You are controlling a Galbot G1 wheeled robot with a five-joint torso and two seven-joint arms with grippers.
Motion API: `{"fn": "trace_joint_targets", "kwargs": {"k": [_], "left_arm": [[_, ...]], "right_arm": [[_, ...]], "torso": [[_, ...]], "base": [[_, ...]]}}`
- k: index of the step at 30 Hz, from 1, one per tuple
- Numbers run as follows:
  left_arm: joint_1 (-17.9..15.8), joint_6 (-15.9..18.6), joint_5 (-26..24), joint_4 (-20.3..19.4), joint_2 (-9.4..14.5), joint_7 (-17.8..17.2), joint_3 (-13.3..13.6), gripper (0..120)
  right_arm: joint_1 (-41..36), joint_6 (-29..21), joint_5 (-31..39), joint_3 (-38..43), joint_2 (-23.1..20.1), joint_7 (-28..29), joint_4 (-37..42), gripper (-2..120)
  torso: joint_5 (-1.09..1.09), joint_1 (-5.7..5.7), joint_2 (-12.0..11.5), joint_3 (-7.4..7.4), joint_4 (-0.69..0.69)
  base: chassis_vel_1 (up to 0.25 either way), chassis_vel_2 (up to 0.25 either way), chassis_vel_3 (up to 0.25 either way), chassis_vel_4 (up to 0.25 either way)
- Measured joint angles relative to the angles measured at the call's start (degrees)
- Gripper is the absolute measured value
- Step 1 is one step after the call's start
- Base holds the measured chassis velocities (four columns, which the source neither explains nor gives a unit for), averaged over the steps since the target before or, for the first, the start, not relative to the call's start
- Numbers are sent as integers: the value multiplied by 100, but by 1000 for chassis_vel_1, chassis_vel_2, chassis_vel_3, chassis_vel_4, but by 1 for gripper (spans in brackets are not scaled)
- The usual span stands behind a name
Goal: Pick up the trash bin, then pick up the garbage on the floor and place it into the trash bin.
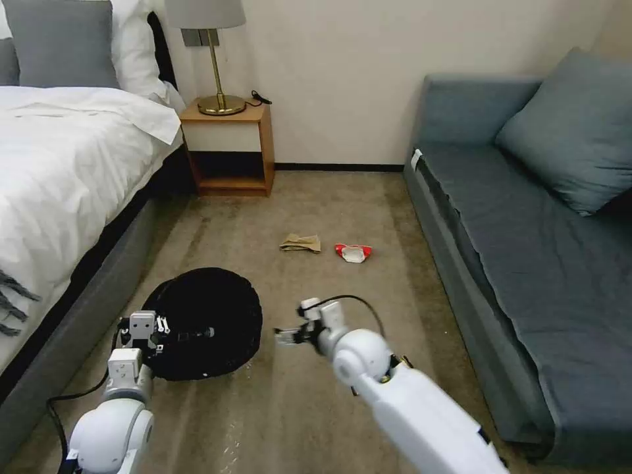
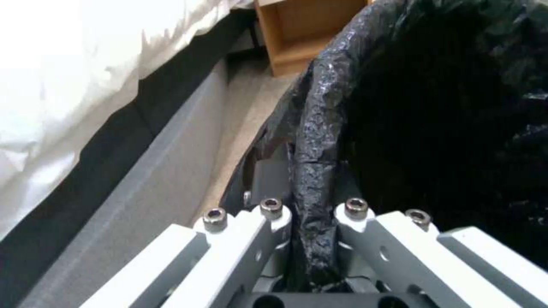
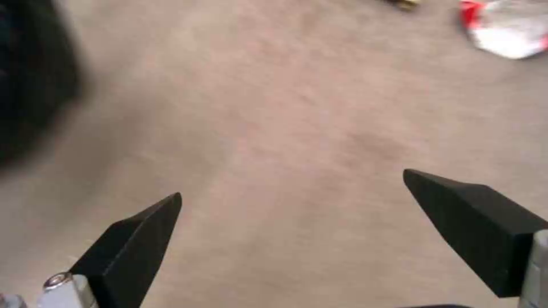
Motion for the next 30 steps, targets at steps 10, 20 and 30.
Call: {"fn": "trace_joint_targets", "kwargs": {"k": [10,20,30], "left_arm": [[-25,58,112,13,-31,-43,84,3],[-50,60,104,69,17,-41,86,3],[-39,13,52,86,77,-33,25,3]], "right_arm": [[-157,-11,-1078,529,-72,-340,-1471,100],[-390,18,-1259,680,-66,-190,-1819,100],[-808,189,-1996,620,-913,-852,-983,100]], "torso": [[-1,0,0,0,0],[-1,0,-1,0,0],[-3,0,0,0,-2]], "base": [[0,0,0,0],[0,0,0,0],[0,0,0,0]]}}
